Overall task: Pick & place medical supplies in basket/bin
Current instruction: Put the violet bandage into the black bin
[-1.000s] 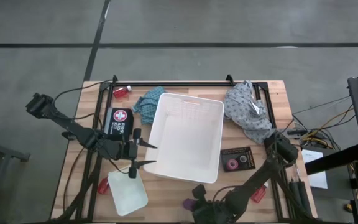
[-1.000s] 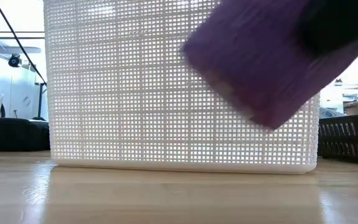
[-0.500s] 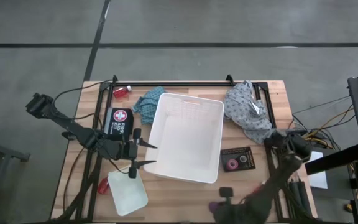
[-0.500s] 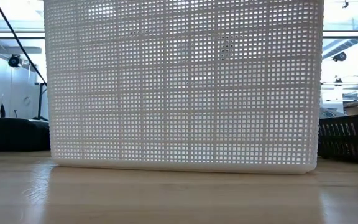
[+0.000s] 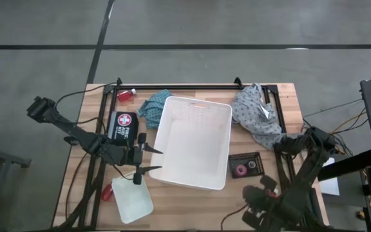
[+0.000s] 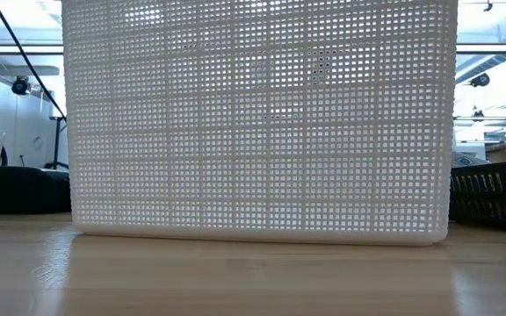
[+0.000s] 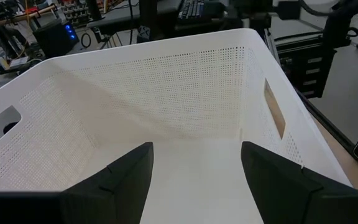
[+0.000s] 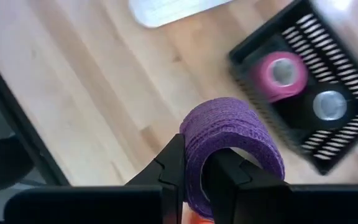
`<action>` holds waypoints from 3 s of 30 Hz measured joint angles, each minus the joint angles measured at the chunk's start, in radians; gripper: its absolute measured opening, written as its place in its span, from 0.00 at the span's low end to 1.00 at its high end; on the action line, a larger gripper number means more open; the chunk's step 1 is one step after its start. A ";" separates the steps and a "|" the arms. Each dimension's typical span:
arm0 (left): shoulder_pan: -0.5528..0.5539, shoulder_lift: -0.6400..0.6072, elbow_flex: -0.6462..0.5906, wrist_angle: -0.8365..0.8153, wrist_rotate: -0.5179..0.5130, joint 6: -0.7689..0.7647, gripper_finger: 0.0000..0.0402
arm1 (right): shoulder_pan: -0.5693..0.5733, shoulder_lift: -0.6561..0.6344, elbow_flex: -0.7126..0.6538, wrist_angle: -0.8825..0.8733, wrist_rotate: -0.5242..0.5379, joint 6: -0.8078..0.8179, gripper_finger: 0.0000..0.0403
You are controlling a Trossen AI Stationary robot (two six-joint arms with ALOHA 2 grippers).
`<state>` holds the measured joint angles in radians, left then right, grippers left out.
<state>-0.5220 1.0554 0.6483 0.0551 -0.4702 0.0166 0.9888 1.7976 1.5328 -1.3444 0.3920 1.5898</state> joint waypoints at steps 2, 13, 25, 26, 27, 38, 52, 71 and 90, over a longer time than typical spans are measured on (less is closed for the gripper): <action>0.000 0.000 0.000 0.000 0.000 0.000 0.62 | -0.014 -0.031 -0.006 -0.031 0.002 0.000 0.10; 0.000 0.000 0.000 0.000 0.000 0.000 0.62 | -0.159 -0.197 -0.154 -0.052 0.106 0.004 0.10; 0.000 0.000 0.000 0.000 0.000 0.000 0.62 | -0.349 -0.237 -0.334 0.052 -0.005 0.110 0.10; 0.000 0.000 0.000 0.000 0.000 0.000 0.62 | -0.358 -0.235 -0.344 0.052 -0.005 0.130 0.10; 0.000 0.000 0.000 0.000 0.000 0.000 0.62 | -0.367 -0.235 -0.357 0.054 -0.006 0.153 0.10; 0.000 0.000 0.000 0.000 0.000 0.000 0.62 | -0.380 -0.250 -0.513 0.242 0.015 0.233 0.10; 0.000 0.000 0.000 0.000 0.000 0.000 0.62 | -0.388 -0.272 -0.542 0.289 0.026 0.217 0.21; 0.000 0.000 0.000 0.000 0.000 0.000 0.62 | -0.388 -0.273 -0.540 0.336 -0.094 0.207 0.37; 0.000 0.000 0.000 0.000 0.000 0.000 0.62 | -0.387 -0.343 -0.540 0.307 -0.117 0.210 0.45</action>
<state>-0.5222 1.0555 0.6479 0.0551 -0.4703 0.0166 0.6018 1.4542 0.9924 -1.0370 0.2749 1.7996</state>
